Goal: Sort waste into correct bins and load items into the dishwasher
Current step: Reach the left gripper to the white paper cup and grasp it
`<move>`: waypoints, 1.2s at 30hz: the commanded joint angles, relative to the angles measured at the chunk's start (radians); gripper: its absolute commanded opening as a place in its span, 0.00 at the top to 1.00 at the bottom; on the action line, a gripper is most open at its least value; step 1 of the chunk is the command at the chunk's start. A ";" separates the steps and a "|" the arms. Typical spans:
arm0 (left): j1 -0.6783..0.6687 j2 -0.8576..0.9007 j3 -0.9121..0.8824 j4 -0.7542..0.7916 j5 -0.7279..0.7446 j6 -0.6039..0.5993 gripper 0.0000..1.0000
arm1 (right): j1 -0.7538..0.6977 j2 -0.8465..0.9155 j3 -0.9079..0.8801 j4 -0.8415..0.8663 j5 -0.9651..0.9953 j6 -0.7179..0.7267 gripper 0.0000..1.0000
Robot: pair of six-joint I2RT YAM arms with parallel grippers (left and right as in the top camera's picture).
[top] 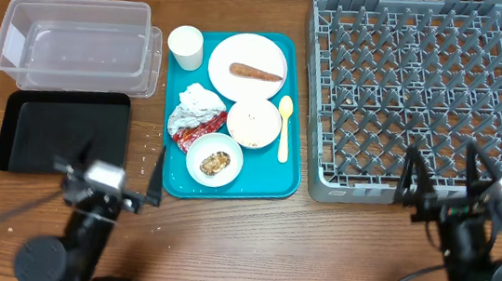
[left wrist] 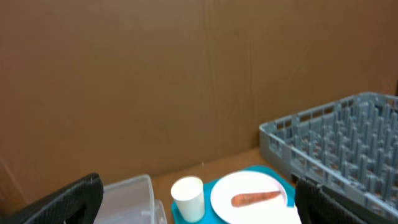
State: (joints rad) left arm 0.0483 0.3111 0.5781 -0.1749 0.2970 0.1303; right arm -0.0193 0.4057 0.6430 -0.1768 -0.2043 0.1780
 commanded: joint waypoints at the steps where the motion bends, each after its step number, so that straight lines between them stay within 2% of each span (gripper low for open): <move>1: 0.003 0.212 0.229 -0.096 0.018 -0.014 0.00 | -0.005 0.159 0.201 -0.085 -0.013 -0.030 0.00; 7: 0.002 0.564 0.643 -0.363 0.041 -0.015 0.00 | -0.005 0.435 0.549 -0.396 -0.026 -0.030 0.00; 10: -0.024 0.818 0.943 -0.586 0.002 -0.014 0.00 | -0.005 0.616 0.768 -0.623 -0.040 -0.073 0.00; 14: -0.075 1.102 1.263 -0.864 -0.101 -0.014 0.00 | -0.005 0.777 0.935 -0.800 -0.072 -0.107 0.00; 16: -0.106 1.297 1.455 -1.009 -0.113 -0.014 0.00 | -0.005 0.851 0.970 -0.829 -0.087 -0.096 0.00; 17: -0.115 1.353 1.499 -1.026 -0.111 -0.016 0.00 | -0.005 0.868 0.968 -0.831 -0.098 -0.096 0.00; 19: -0.133 1.498 1.558 -1.014 -0.089 -0.014 0.00 | -0.005 0.916 0.967 -0.839 -0.136 -0.097 0.00; 28: -0.136 1.793 1.558 -0.975 -0.060 -0.006 0.01 | -0.005 0.998 0.967 -0.897 -0.149 -0.097 0.00; 31: -0.140 1.872 1.558 -0.964 -0.064 -0.006 0.09 | -0.005 1.019 0.966 -0.914 -0.149 -0.097 0.00; 36: -0.149 1.936 1.558 -0.925 -0.074 0.040 0.14 | -0.005 1.032 0.966 -0.922 -0.149 -0.097 0.00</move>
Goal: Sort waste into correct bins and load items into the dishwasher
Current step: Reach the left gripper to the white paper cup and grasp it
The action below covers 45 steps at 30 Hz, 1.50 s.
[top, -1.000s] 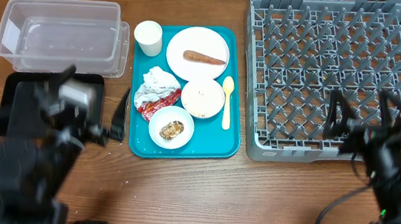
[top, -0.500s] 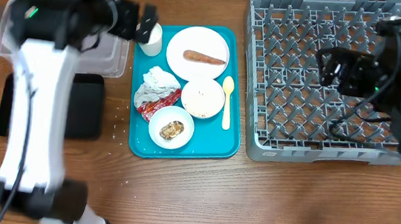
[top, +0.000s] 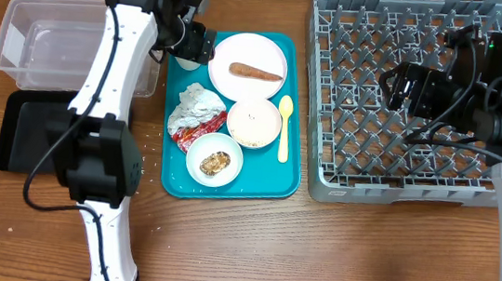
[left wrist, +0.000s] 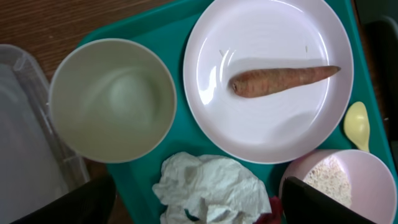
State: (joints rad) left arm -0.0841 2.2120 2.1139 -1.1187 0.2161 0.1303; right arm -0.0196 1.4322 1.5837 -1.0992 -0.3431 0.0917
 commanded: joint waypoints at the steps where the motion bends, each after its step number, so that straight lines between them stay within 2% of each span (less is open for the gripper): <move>1: -0.018 0.040 0.022 0.026 0.001 0.055 0.15 | -0.004 0.008 0.026 0.000 -0.010 -0.010 0.00; 9: -0.042 0.104 0.021 0.077 -0.106 0.223 0.28 | -0.004 0.029 0.026 -0.007 -0.010 -0.010 0.00; 11: -0.043 0.123 0.020 0.097 -0.126 0.233 0.32 | -0.004 0.040 0.026 -0.007 -0.010 -0.010 0.00; 18: -0.041 0.139 0.019 0.137 -0.175 0.221 0.71 | -0.004 0.054 0.026 -0.010 -0.010 -0.010 0.01; 20: -0.041 0.139 0.019 0.142 -0.175 0.220 0.78 | -0.004 0.054 0.026 -0.010 -0.010 -0.010 0.01; 23: -0.042 0.139 0.018 0.145 -0.174 0.191 0.82 | -0.004 0.054 0.026 -0.011 -0.010 -0.010 0.01; 29: -0.042 0.139 -0.010 0.171 -0.176 0.177 0.80 | -0.004 0.054 0.026 -0.013 -0.010 -0.010 0.02; 30: -0.042 0.139 -0.015 0.174 -0.176 0.177 0.82 | -0.004 0.054 0.026 -0.014 -0.010 -0.010 0.02; 32: -0.042 0.139 -0.016 0.175 -0.175 0.177 0.96 | -0.004 0.054 0.026 -0.015 -0.010 -0.010 0.03; 36: -0.042 0.139 -0.016 0.174 -0.171 0.172 0.96 | -0.004 0.054 0.026 -0.016 -0.010 -0.010 0.03; 40: -0.042 0.136 -0.008 0.175 -0.170 0.103 0.96 | -0.004 0.054 0.026 -0.019 -0.011 -0.010 0.04; 45: -0.040 0.126 0.138 0.109 -0.066 -0.003 0.96 | -0.004 0.054 0.026 -0.018 -0.011 -0.010 0.04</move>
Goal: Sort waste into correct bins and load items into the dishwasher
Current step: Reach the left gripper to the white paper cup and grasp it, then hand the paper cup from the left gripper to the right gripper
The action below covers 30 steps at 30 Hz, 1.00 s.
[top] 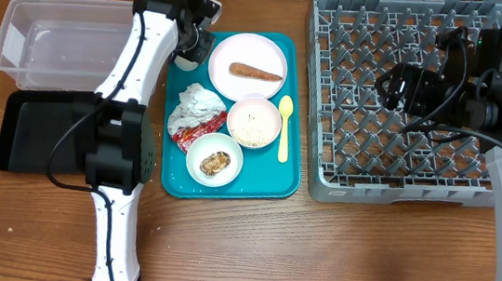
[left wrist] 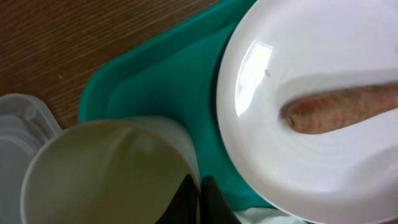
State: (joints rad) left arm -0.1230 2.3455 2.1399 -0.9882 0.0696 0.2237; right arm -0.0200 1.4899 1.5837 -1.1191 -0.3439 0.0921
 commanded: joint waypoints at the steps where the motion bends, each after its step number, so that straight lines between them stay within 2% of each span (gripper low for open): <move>1: -0.001 -0.007 0.165 -0.045 0.109 -0.124 0.96 | -0.004 -0.004 0.026 0.002 -0.010 -0.010 0.04; 7: 0.012 -0.007 0.509 -0.233 0.345 -0.273 0.96 | -0.004 -0.004 0.026 0.006 -0.053 -0.011 0.03; 11: 0.043 -0.007 0.676 -0.356 0.653 -0.329 0.96 | -0.004 -0.002 0.025 0.039 -0.172 -0.015 0.04; 16: 0.076 -0.007 0.731 -0.455 1.088 -0.333 0.96 | -0.004 -0.001 -0.003 0.181 -0.384 -0.023 0.03; 21: 0.079 -0.007 0.729 -0.480 1.382 -0.298 0.96 | -0.003 0.005 -0.036 0.336 -0.646 -0.077 0.01; 25: 0.063 -0.007 0.729 -0.477 1.513 -0.298 0.96 | 0.001 0.013 -0.040 0.376 -0.755 -0.127 0.00; 30: 0.001 -0.007 0.729 -0.481 1.512 -0.288 0.96 | 0.031 0.014 -0.040 0.402 -0.758 -0.149 0.00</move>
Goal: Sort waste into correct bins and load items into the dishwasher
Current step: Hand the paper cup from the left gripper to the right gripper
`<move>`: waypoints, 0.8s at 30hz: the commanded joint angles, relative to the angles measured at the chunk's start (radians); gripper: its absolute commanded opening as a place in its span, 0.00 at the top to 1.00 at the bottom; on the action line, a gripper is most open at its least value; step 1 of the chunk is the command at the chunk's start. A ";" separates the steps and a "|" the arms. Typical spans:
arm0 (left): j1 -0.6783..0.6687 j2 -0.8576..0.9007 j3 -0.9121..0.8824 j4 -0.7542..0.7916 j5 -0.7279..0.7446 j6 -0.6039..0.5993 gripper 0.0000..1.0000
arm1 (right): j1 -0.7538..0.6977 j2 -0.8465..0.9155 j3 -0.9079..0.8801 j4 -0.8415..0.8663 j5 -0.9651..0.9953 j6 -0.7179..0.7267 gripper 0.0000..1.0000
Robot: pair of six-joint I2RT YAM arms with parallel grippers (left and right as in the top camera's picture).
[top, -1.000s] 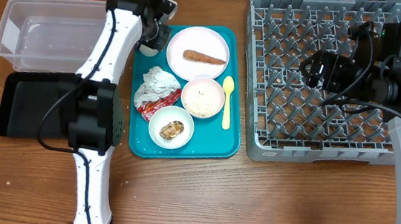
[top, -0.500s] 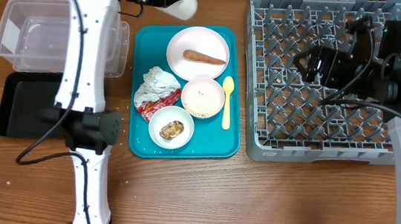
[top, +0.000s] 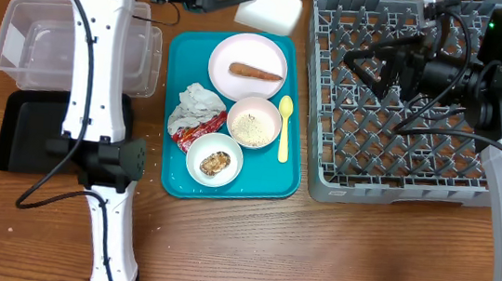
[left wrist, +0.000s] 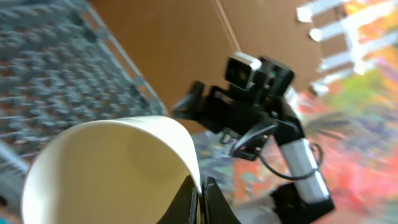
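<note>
A white paper cup (top: 271, 6) hangs tipped on its side above the back of the table, between the teal tray (top: 172, 181) and the grey dish rack (top: 436, 160). My left gripper is shut on its rim. The left wrist view shows the cup's (left wrist: 112, 168) wall pinched between the black fingers, left gripper (left wrist: 201, 186). My right gripper (top: 363, 73) hovers open over the rack's left part, holding nothing. On the tray sit a plate with a carrot (top: 246, 68), a bowl of grains (top: 253, 123), a small bowl of scraps (top: 214, 161), a yellow spoon (top: 284, 125) and a crumpled wrapper (top: 196, 112).
A clear plastic bin (top: 75, 38) stands at the back left, with a black tray (top: 63, 130) in front of it. The rack fills the right side of the table. Brown cardboard walls close the back.
The cup has left the tray's back-left corner and is now held sideways in the air by my left gripper, nearer the rack. The right gripper has shifted a little left over the rack.
Both arms sat low at the table's front edge with jaws open. Then the left gripper hung open over the cup while the right was over the rack. Then the left was shut on the cup's rim on the tray, and now holds it aloft.
</note>
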State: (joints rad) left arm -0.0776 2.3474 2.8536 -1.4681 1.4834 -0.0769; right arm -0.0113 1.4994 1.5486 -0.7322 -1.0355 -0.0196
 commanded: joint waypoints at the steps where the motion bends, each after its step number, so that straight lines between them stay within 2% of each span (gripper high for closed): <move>1: -0.062 -0.009 0.015 0.000 0.095 0.023 0.96 | 0.033 0.005 -0.005 0.028 -0.066 -0.037 0.00; 7: -0.142 -0.009 0.015 0.007 0.047 0.032 0.96 | 0.093 0.005 -0.005 0.089 -0.066 -0.037 0.00; 14: -0.175 -0.009 0.015 0.006 0.098 0.024 0.96 | 0.122 0.005 -0.005 0.111 -0.023 -0.037 0.01; 20: -0.178 -0.009 0.015 0.006 0.098 0.024 0.96 | 0.122 0.005 -0.005 0.115 -0.020 -0.037 0.20; 24: -0.178 -0.009 0.015 0.006 0.097 0.023 0.96 | 0.121 0.005 -0.005 0.148 -0.021 -0.033 0.27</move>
State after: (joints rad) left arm -0.2474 2.3474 2.8540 -1.4662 1.5627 -0.0723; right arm 0.1009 1.5036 1.5478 -0.6075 -1.0363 -0.0498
